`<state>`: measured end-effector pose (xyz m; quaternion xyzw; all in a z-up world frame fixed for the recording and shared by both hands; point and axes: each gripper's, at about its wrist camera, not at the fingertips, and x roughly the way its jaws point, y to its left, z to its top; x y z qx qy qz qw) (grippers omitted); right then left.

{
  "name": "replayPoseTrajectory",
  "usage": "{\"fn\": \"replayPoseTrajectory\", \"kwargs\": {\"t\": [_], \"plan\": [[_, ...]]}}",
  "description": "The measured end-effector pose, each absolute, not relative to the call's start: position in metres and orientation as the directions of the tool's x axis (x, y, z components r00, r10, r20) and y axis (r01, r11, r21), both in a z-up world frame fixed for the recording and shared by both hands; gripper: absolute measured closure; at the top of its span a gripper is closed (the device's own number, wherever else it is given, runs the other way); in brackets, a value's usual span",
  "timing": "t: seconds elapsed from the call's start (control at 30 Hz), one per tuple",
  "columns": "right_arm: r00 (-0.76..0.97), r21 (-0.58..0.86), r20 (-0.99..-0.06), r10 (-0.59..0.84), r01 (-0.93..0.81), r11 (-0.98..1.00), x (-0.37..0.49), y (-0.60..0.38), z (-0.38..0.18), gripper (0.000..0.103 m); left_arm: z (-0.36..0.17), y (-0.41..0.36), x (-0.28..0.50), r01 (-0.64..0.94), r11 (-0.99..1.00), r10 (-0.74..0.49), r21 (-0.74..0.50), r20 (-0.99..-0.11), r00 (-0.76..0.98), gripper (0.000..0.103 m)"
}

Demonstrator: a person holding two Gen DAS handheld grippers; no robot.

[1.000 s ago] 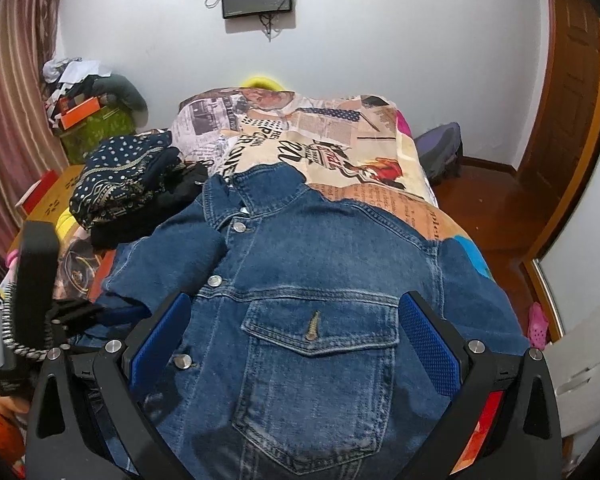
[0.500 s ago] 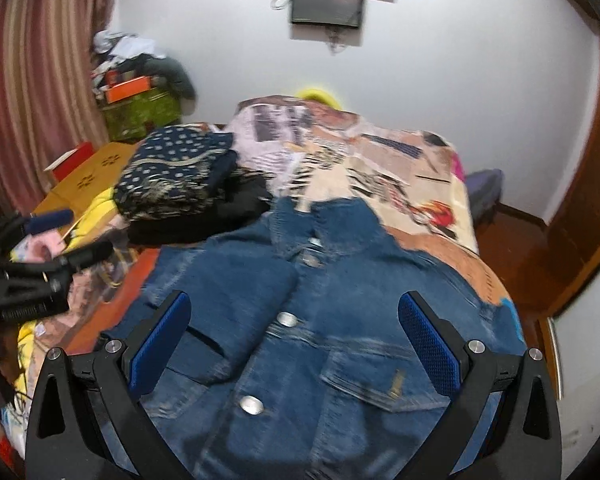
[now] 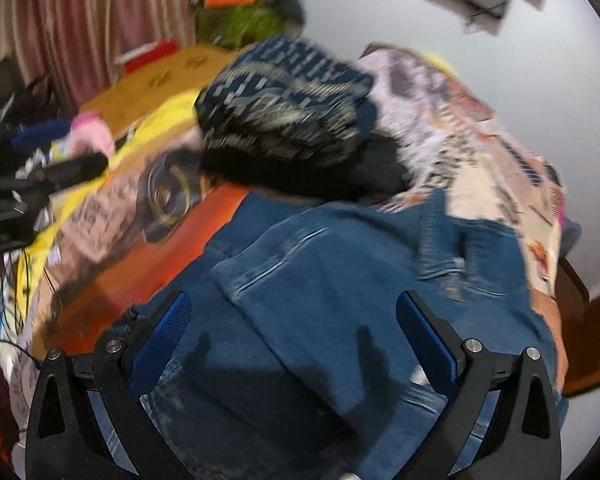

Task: Fold large clothes
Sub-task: 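Fold the held sleeve across the jacket front with the left tool, release, then grasp the jacket side edge with the right tool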

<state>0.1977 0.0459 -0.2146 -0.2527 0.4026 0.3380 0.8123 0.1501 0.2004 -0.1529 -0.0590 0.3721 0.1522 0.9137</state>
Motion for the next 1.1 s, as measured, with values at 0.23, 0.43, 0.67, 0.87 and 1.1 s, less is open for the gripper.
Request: {"fn": "replayPoseTrajectory", "kwargs": {"t": [0.23,0.43,0.67,0.87,1.1], "plan": [[0.412,-0.212,-0.882,0.229,-0.781,0.588,0.205,0.072,-0.260,0.011,-0.162,0.207,0.151,-0.328,0.945,0.221,-0.012,-0.714,0.665,0.019],[0.434,-0.252,-0.876,0.210,-0.784,0.568,0.205,0.070,-0.278,0.030,-0.163,0.206,0.152,-0.323,0.946,0.219,-0.012,-0.711,0.668,0.019],[0.396,-0.183,-0.873,0.284,-0.806,0.562,0.204,0.061,-0.264,0.082,-0.160,0.195,0.153,-0.308,0.951,0.228,0.013,-0.704,0.673,0.019],[0.384,-0.119,-0.857,0.343,-0.796,0.593,0.204,0.045,-0.240,0.097,-0.150,0.182,0.152,-0.290,0.956,0.231,0.032,-0.691,0.685,0.019],[0.489,-0.110,-0.776,0.398,-0.727,0.678,0.211,0.000,-0.190,0.099,-0.137,0.164,0.154,-0.268,0.961,0.239,0.061,-0.670,0.703,0.019]]}}
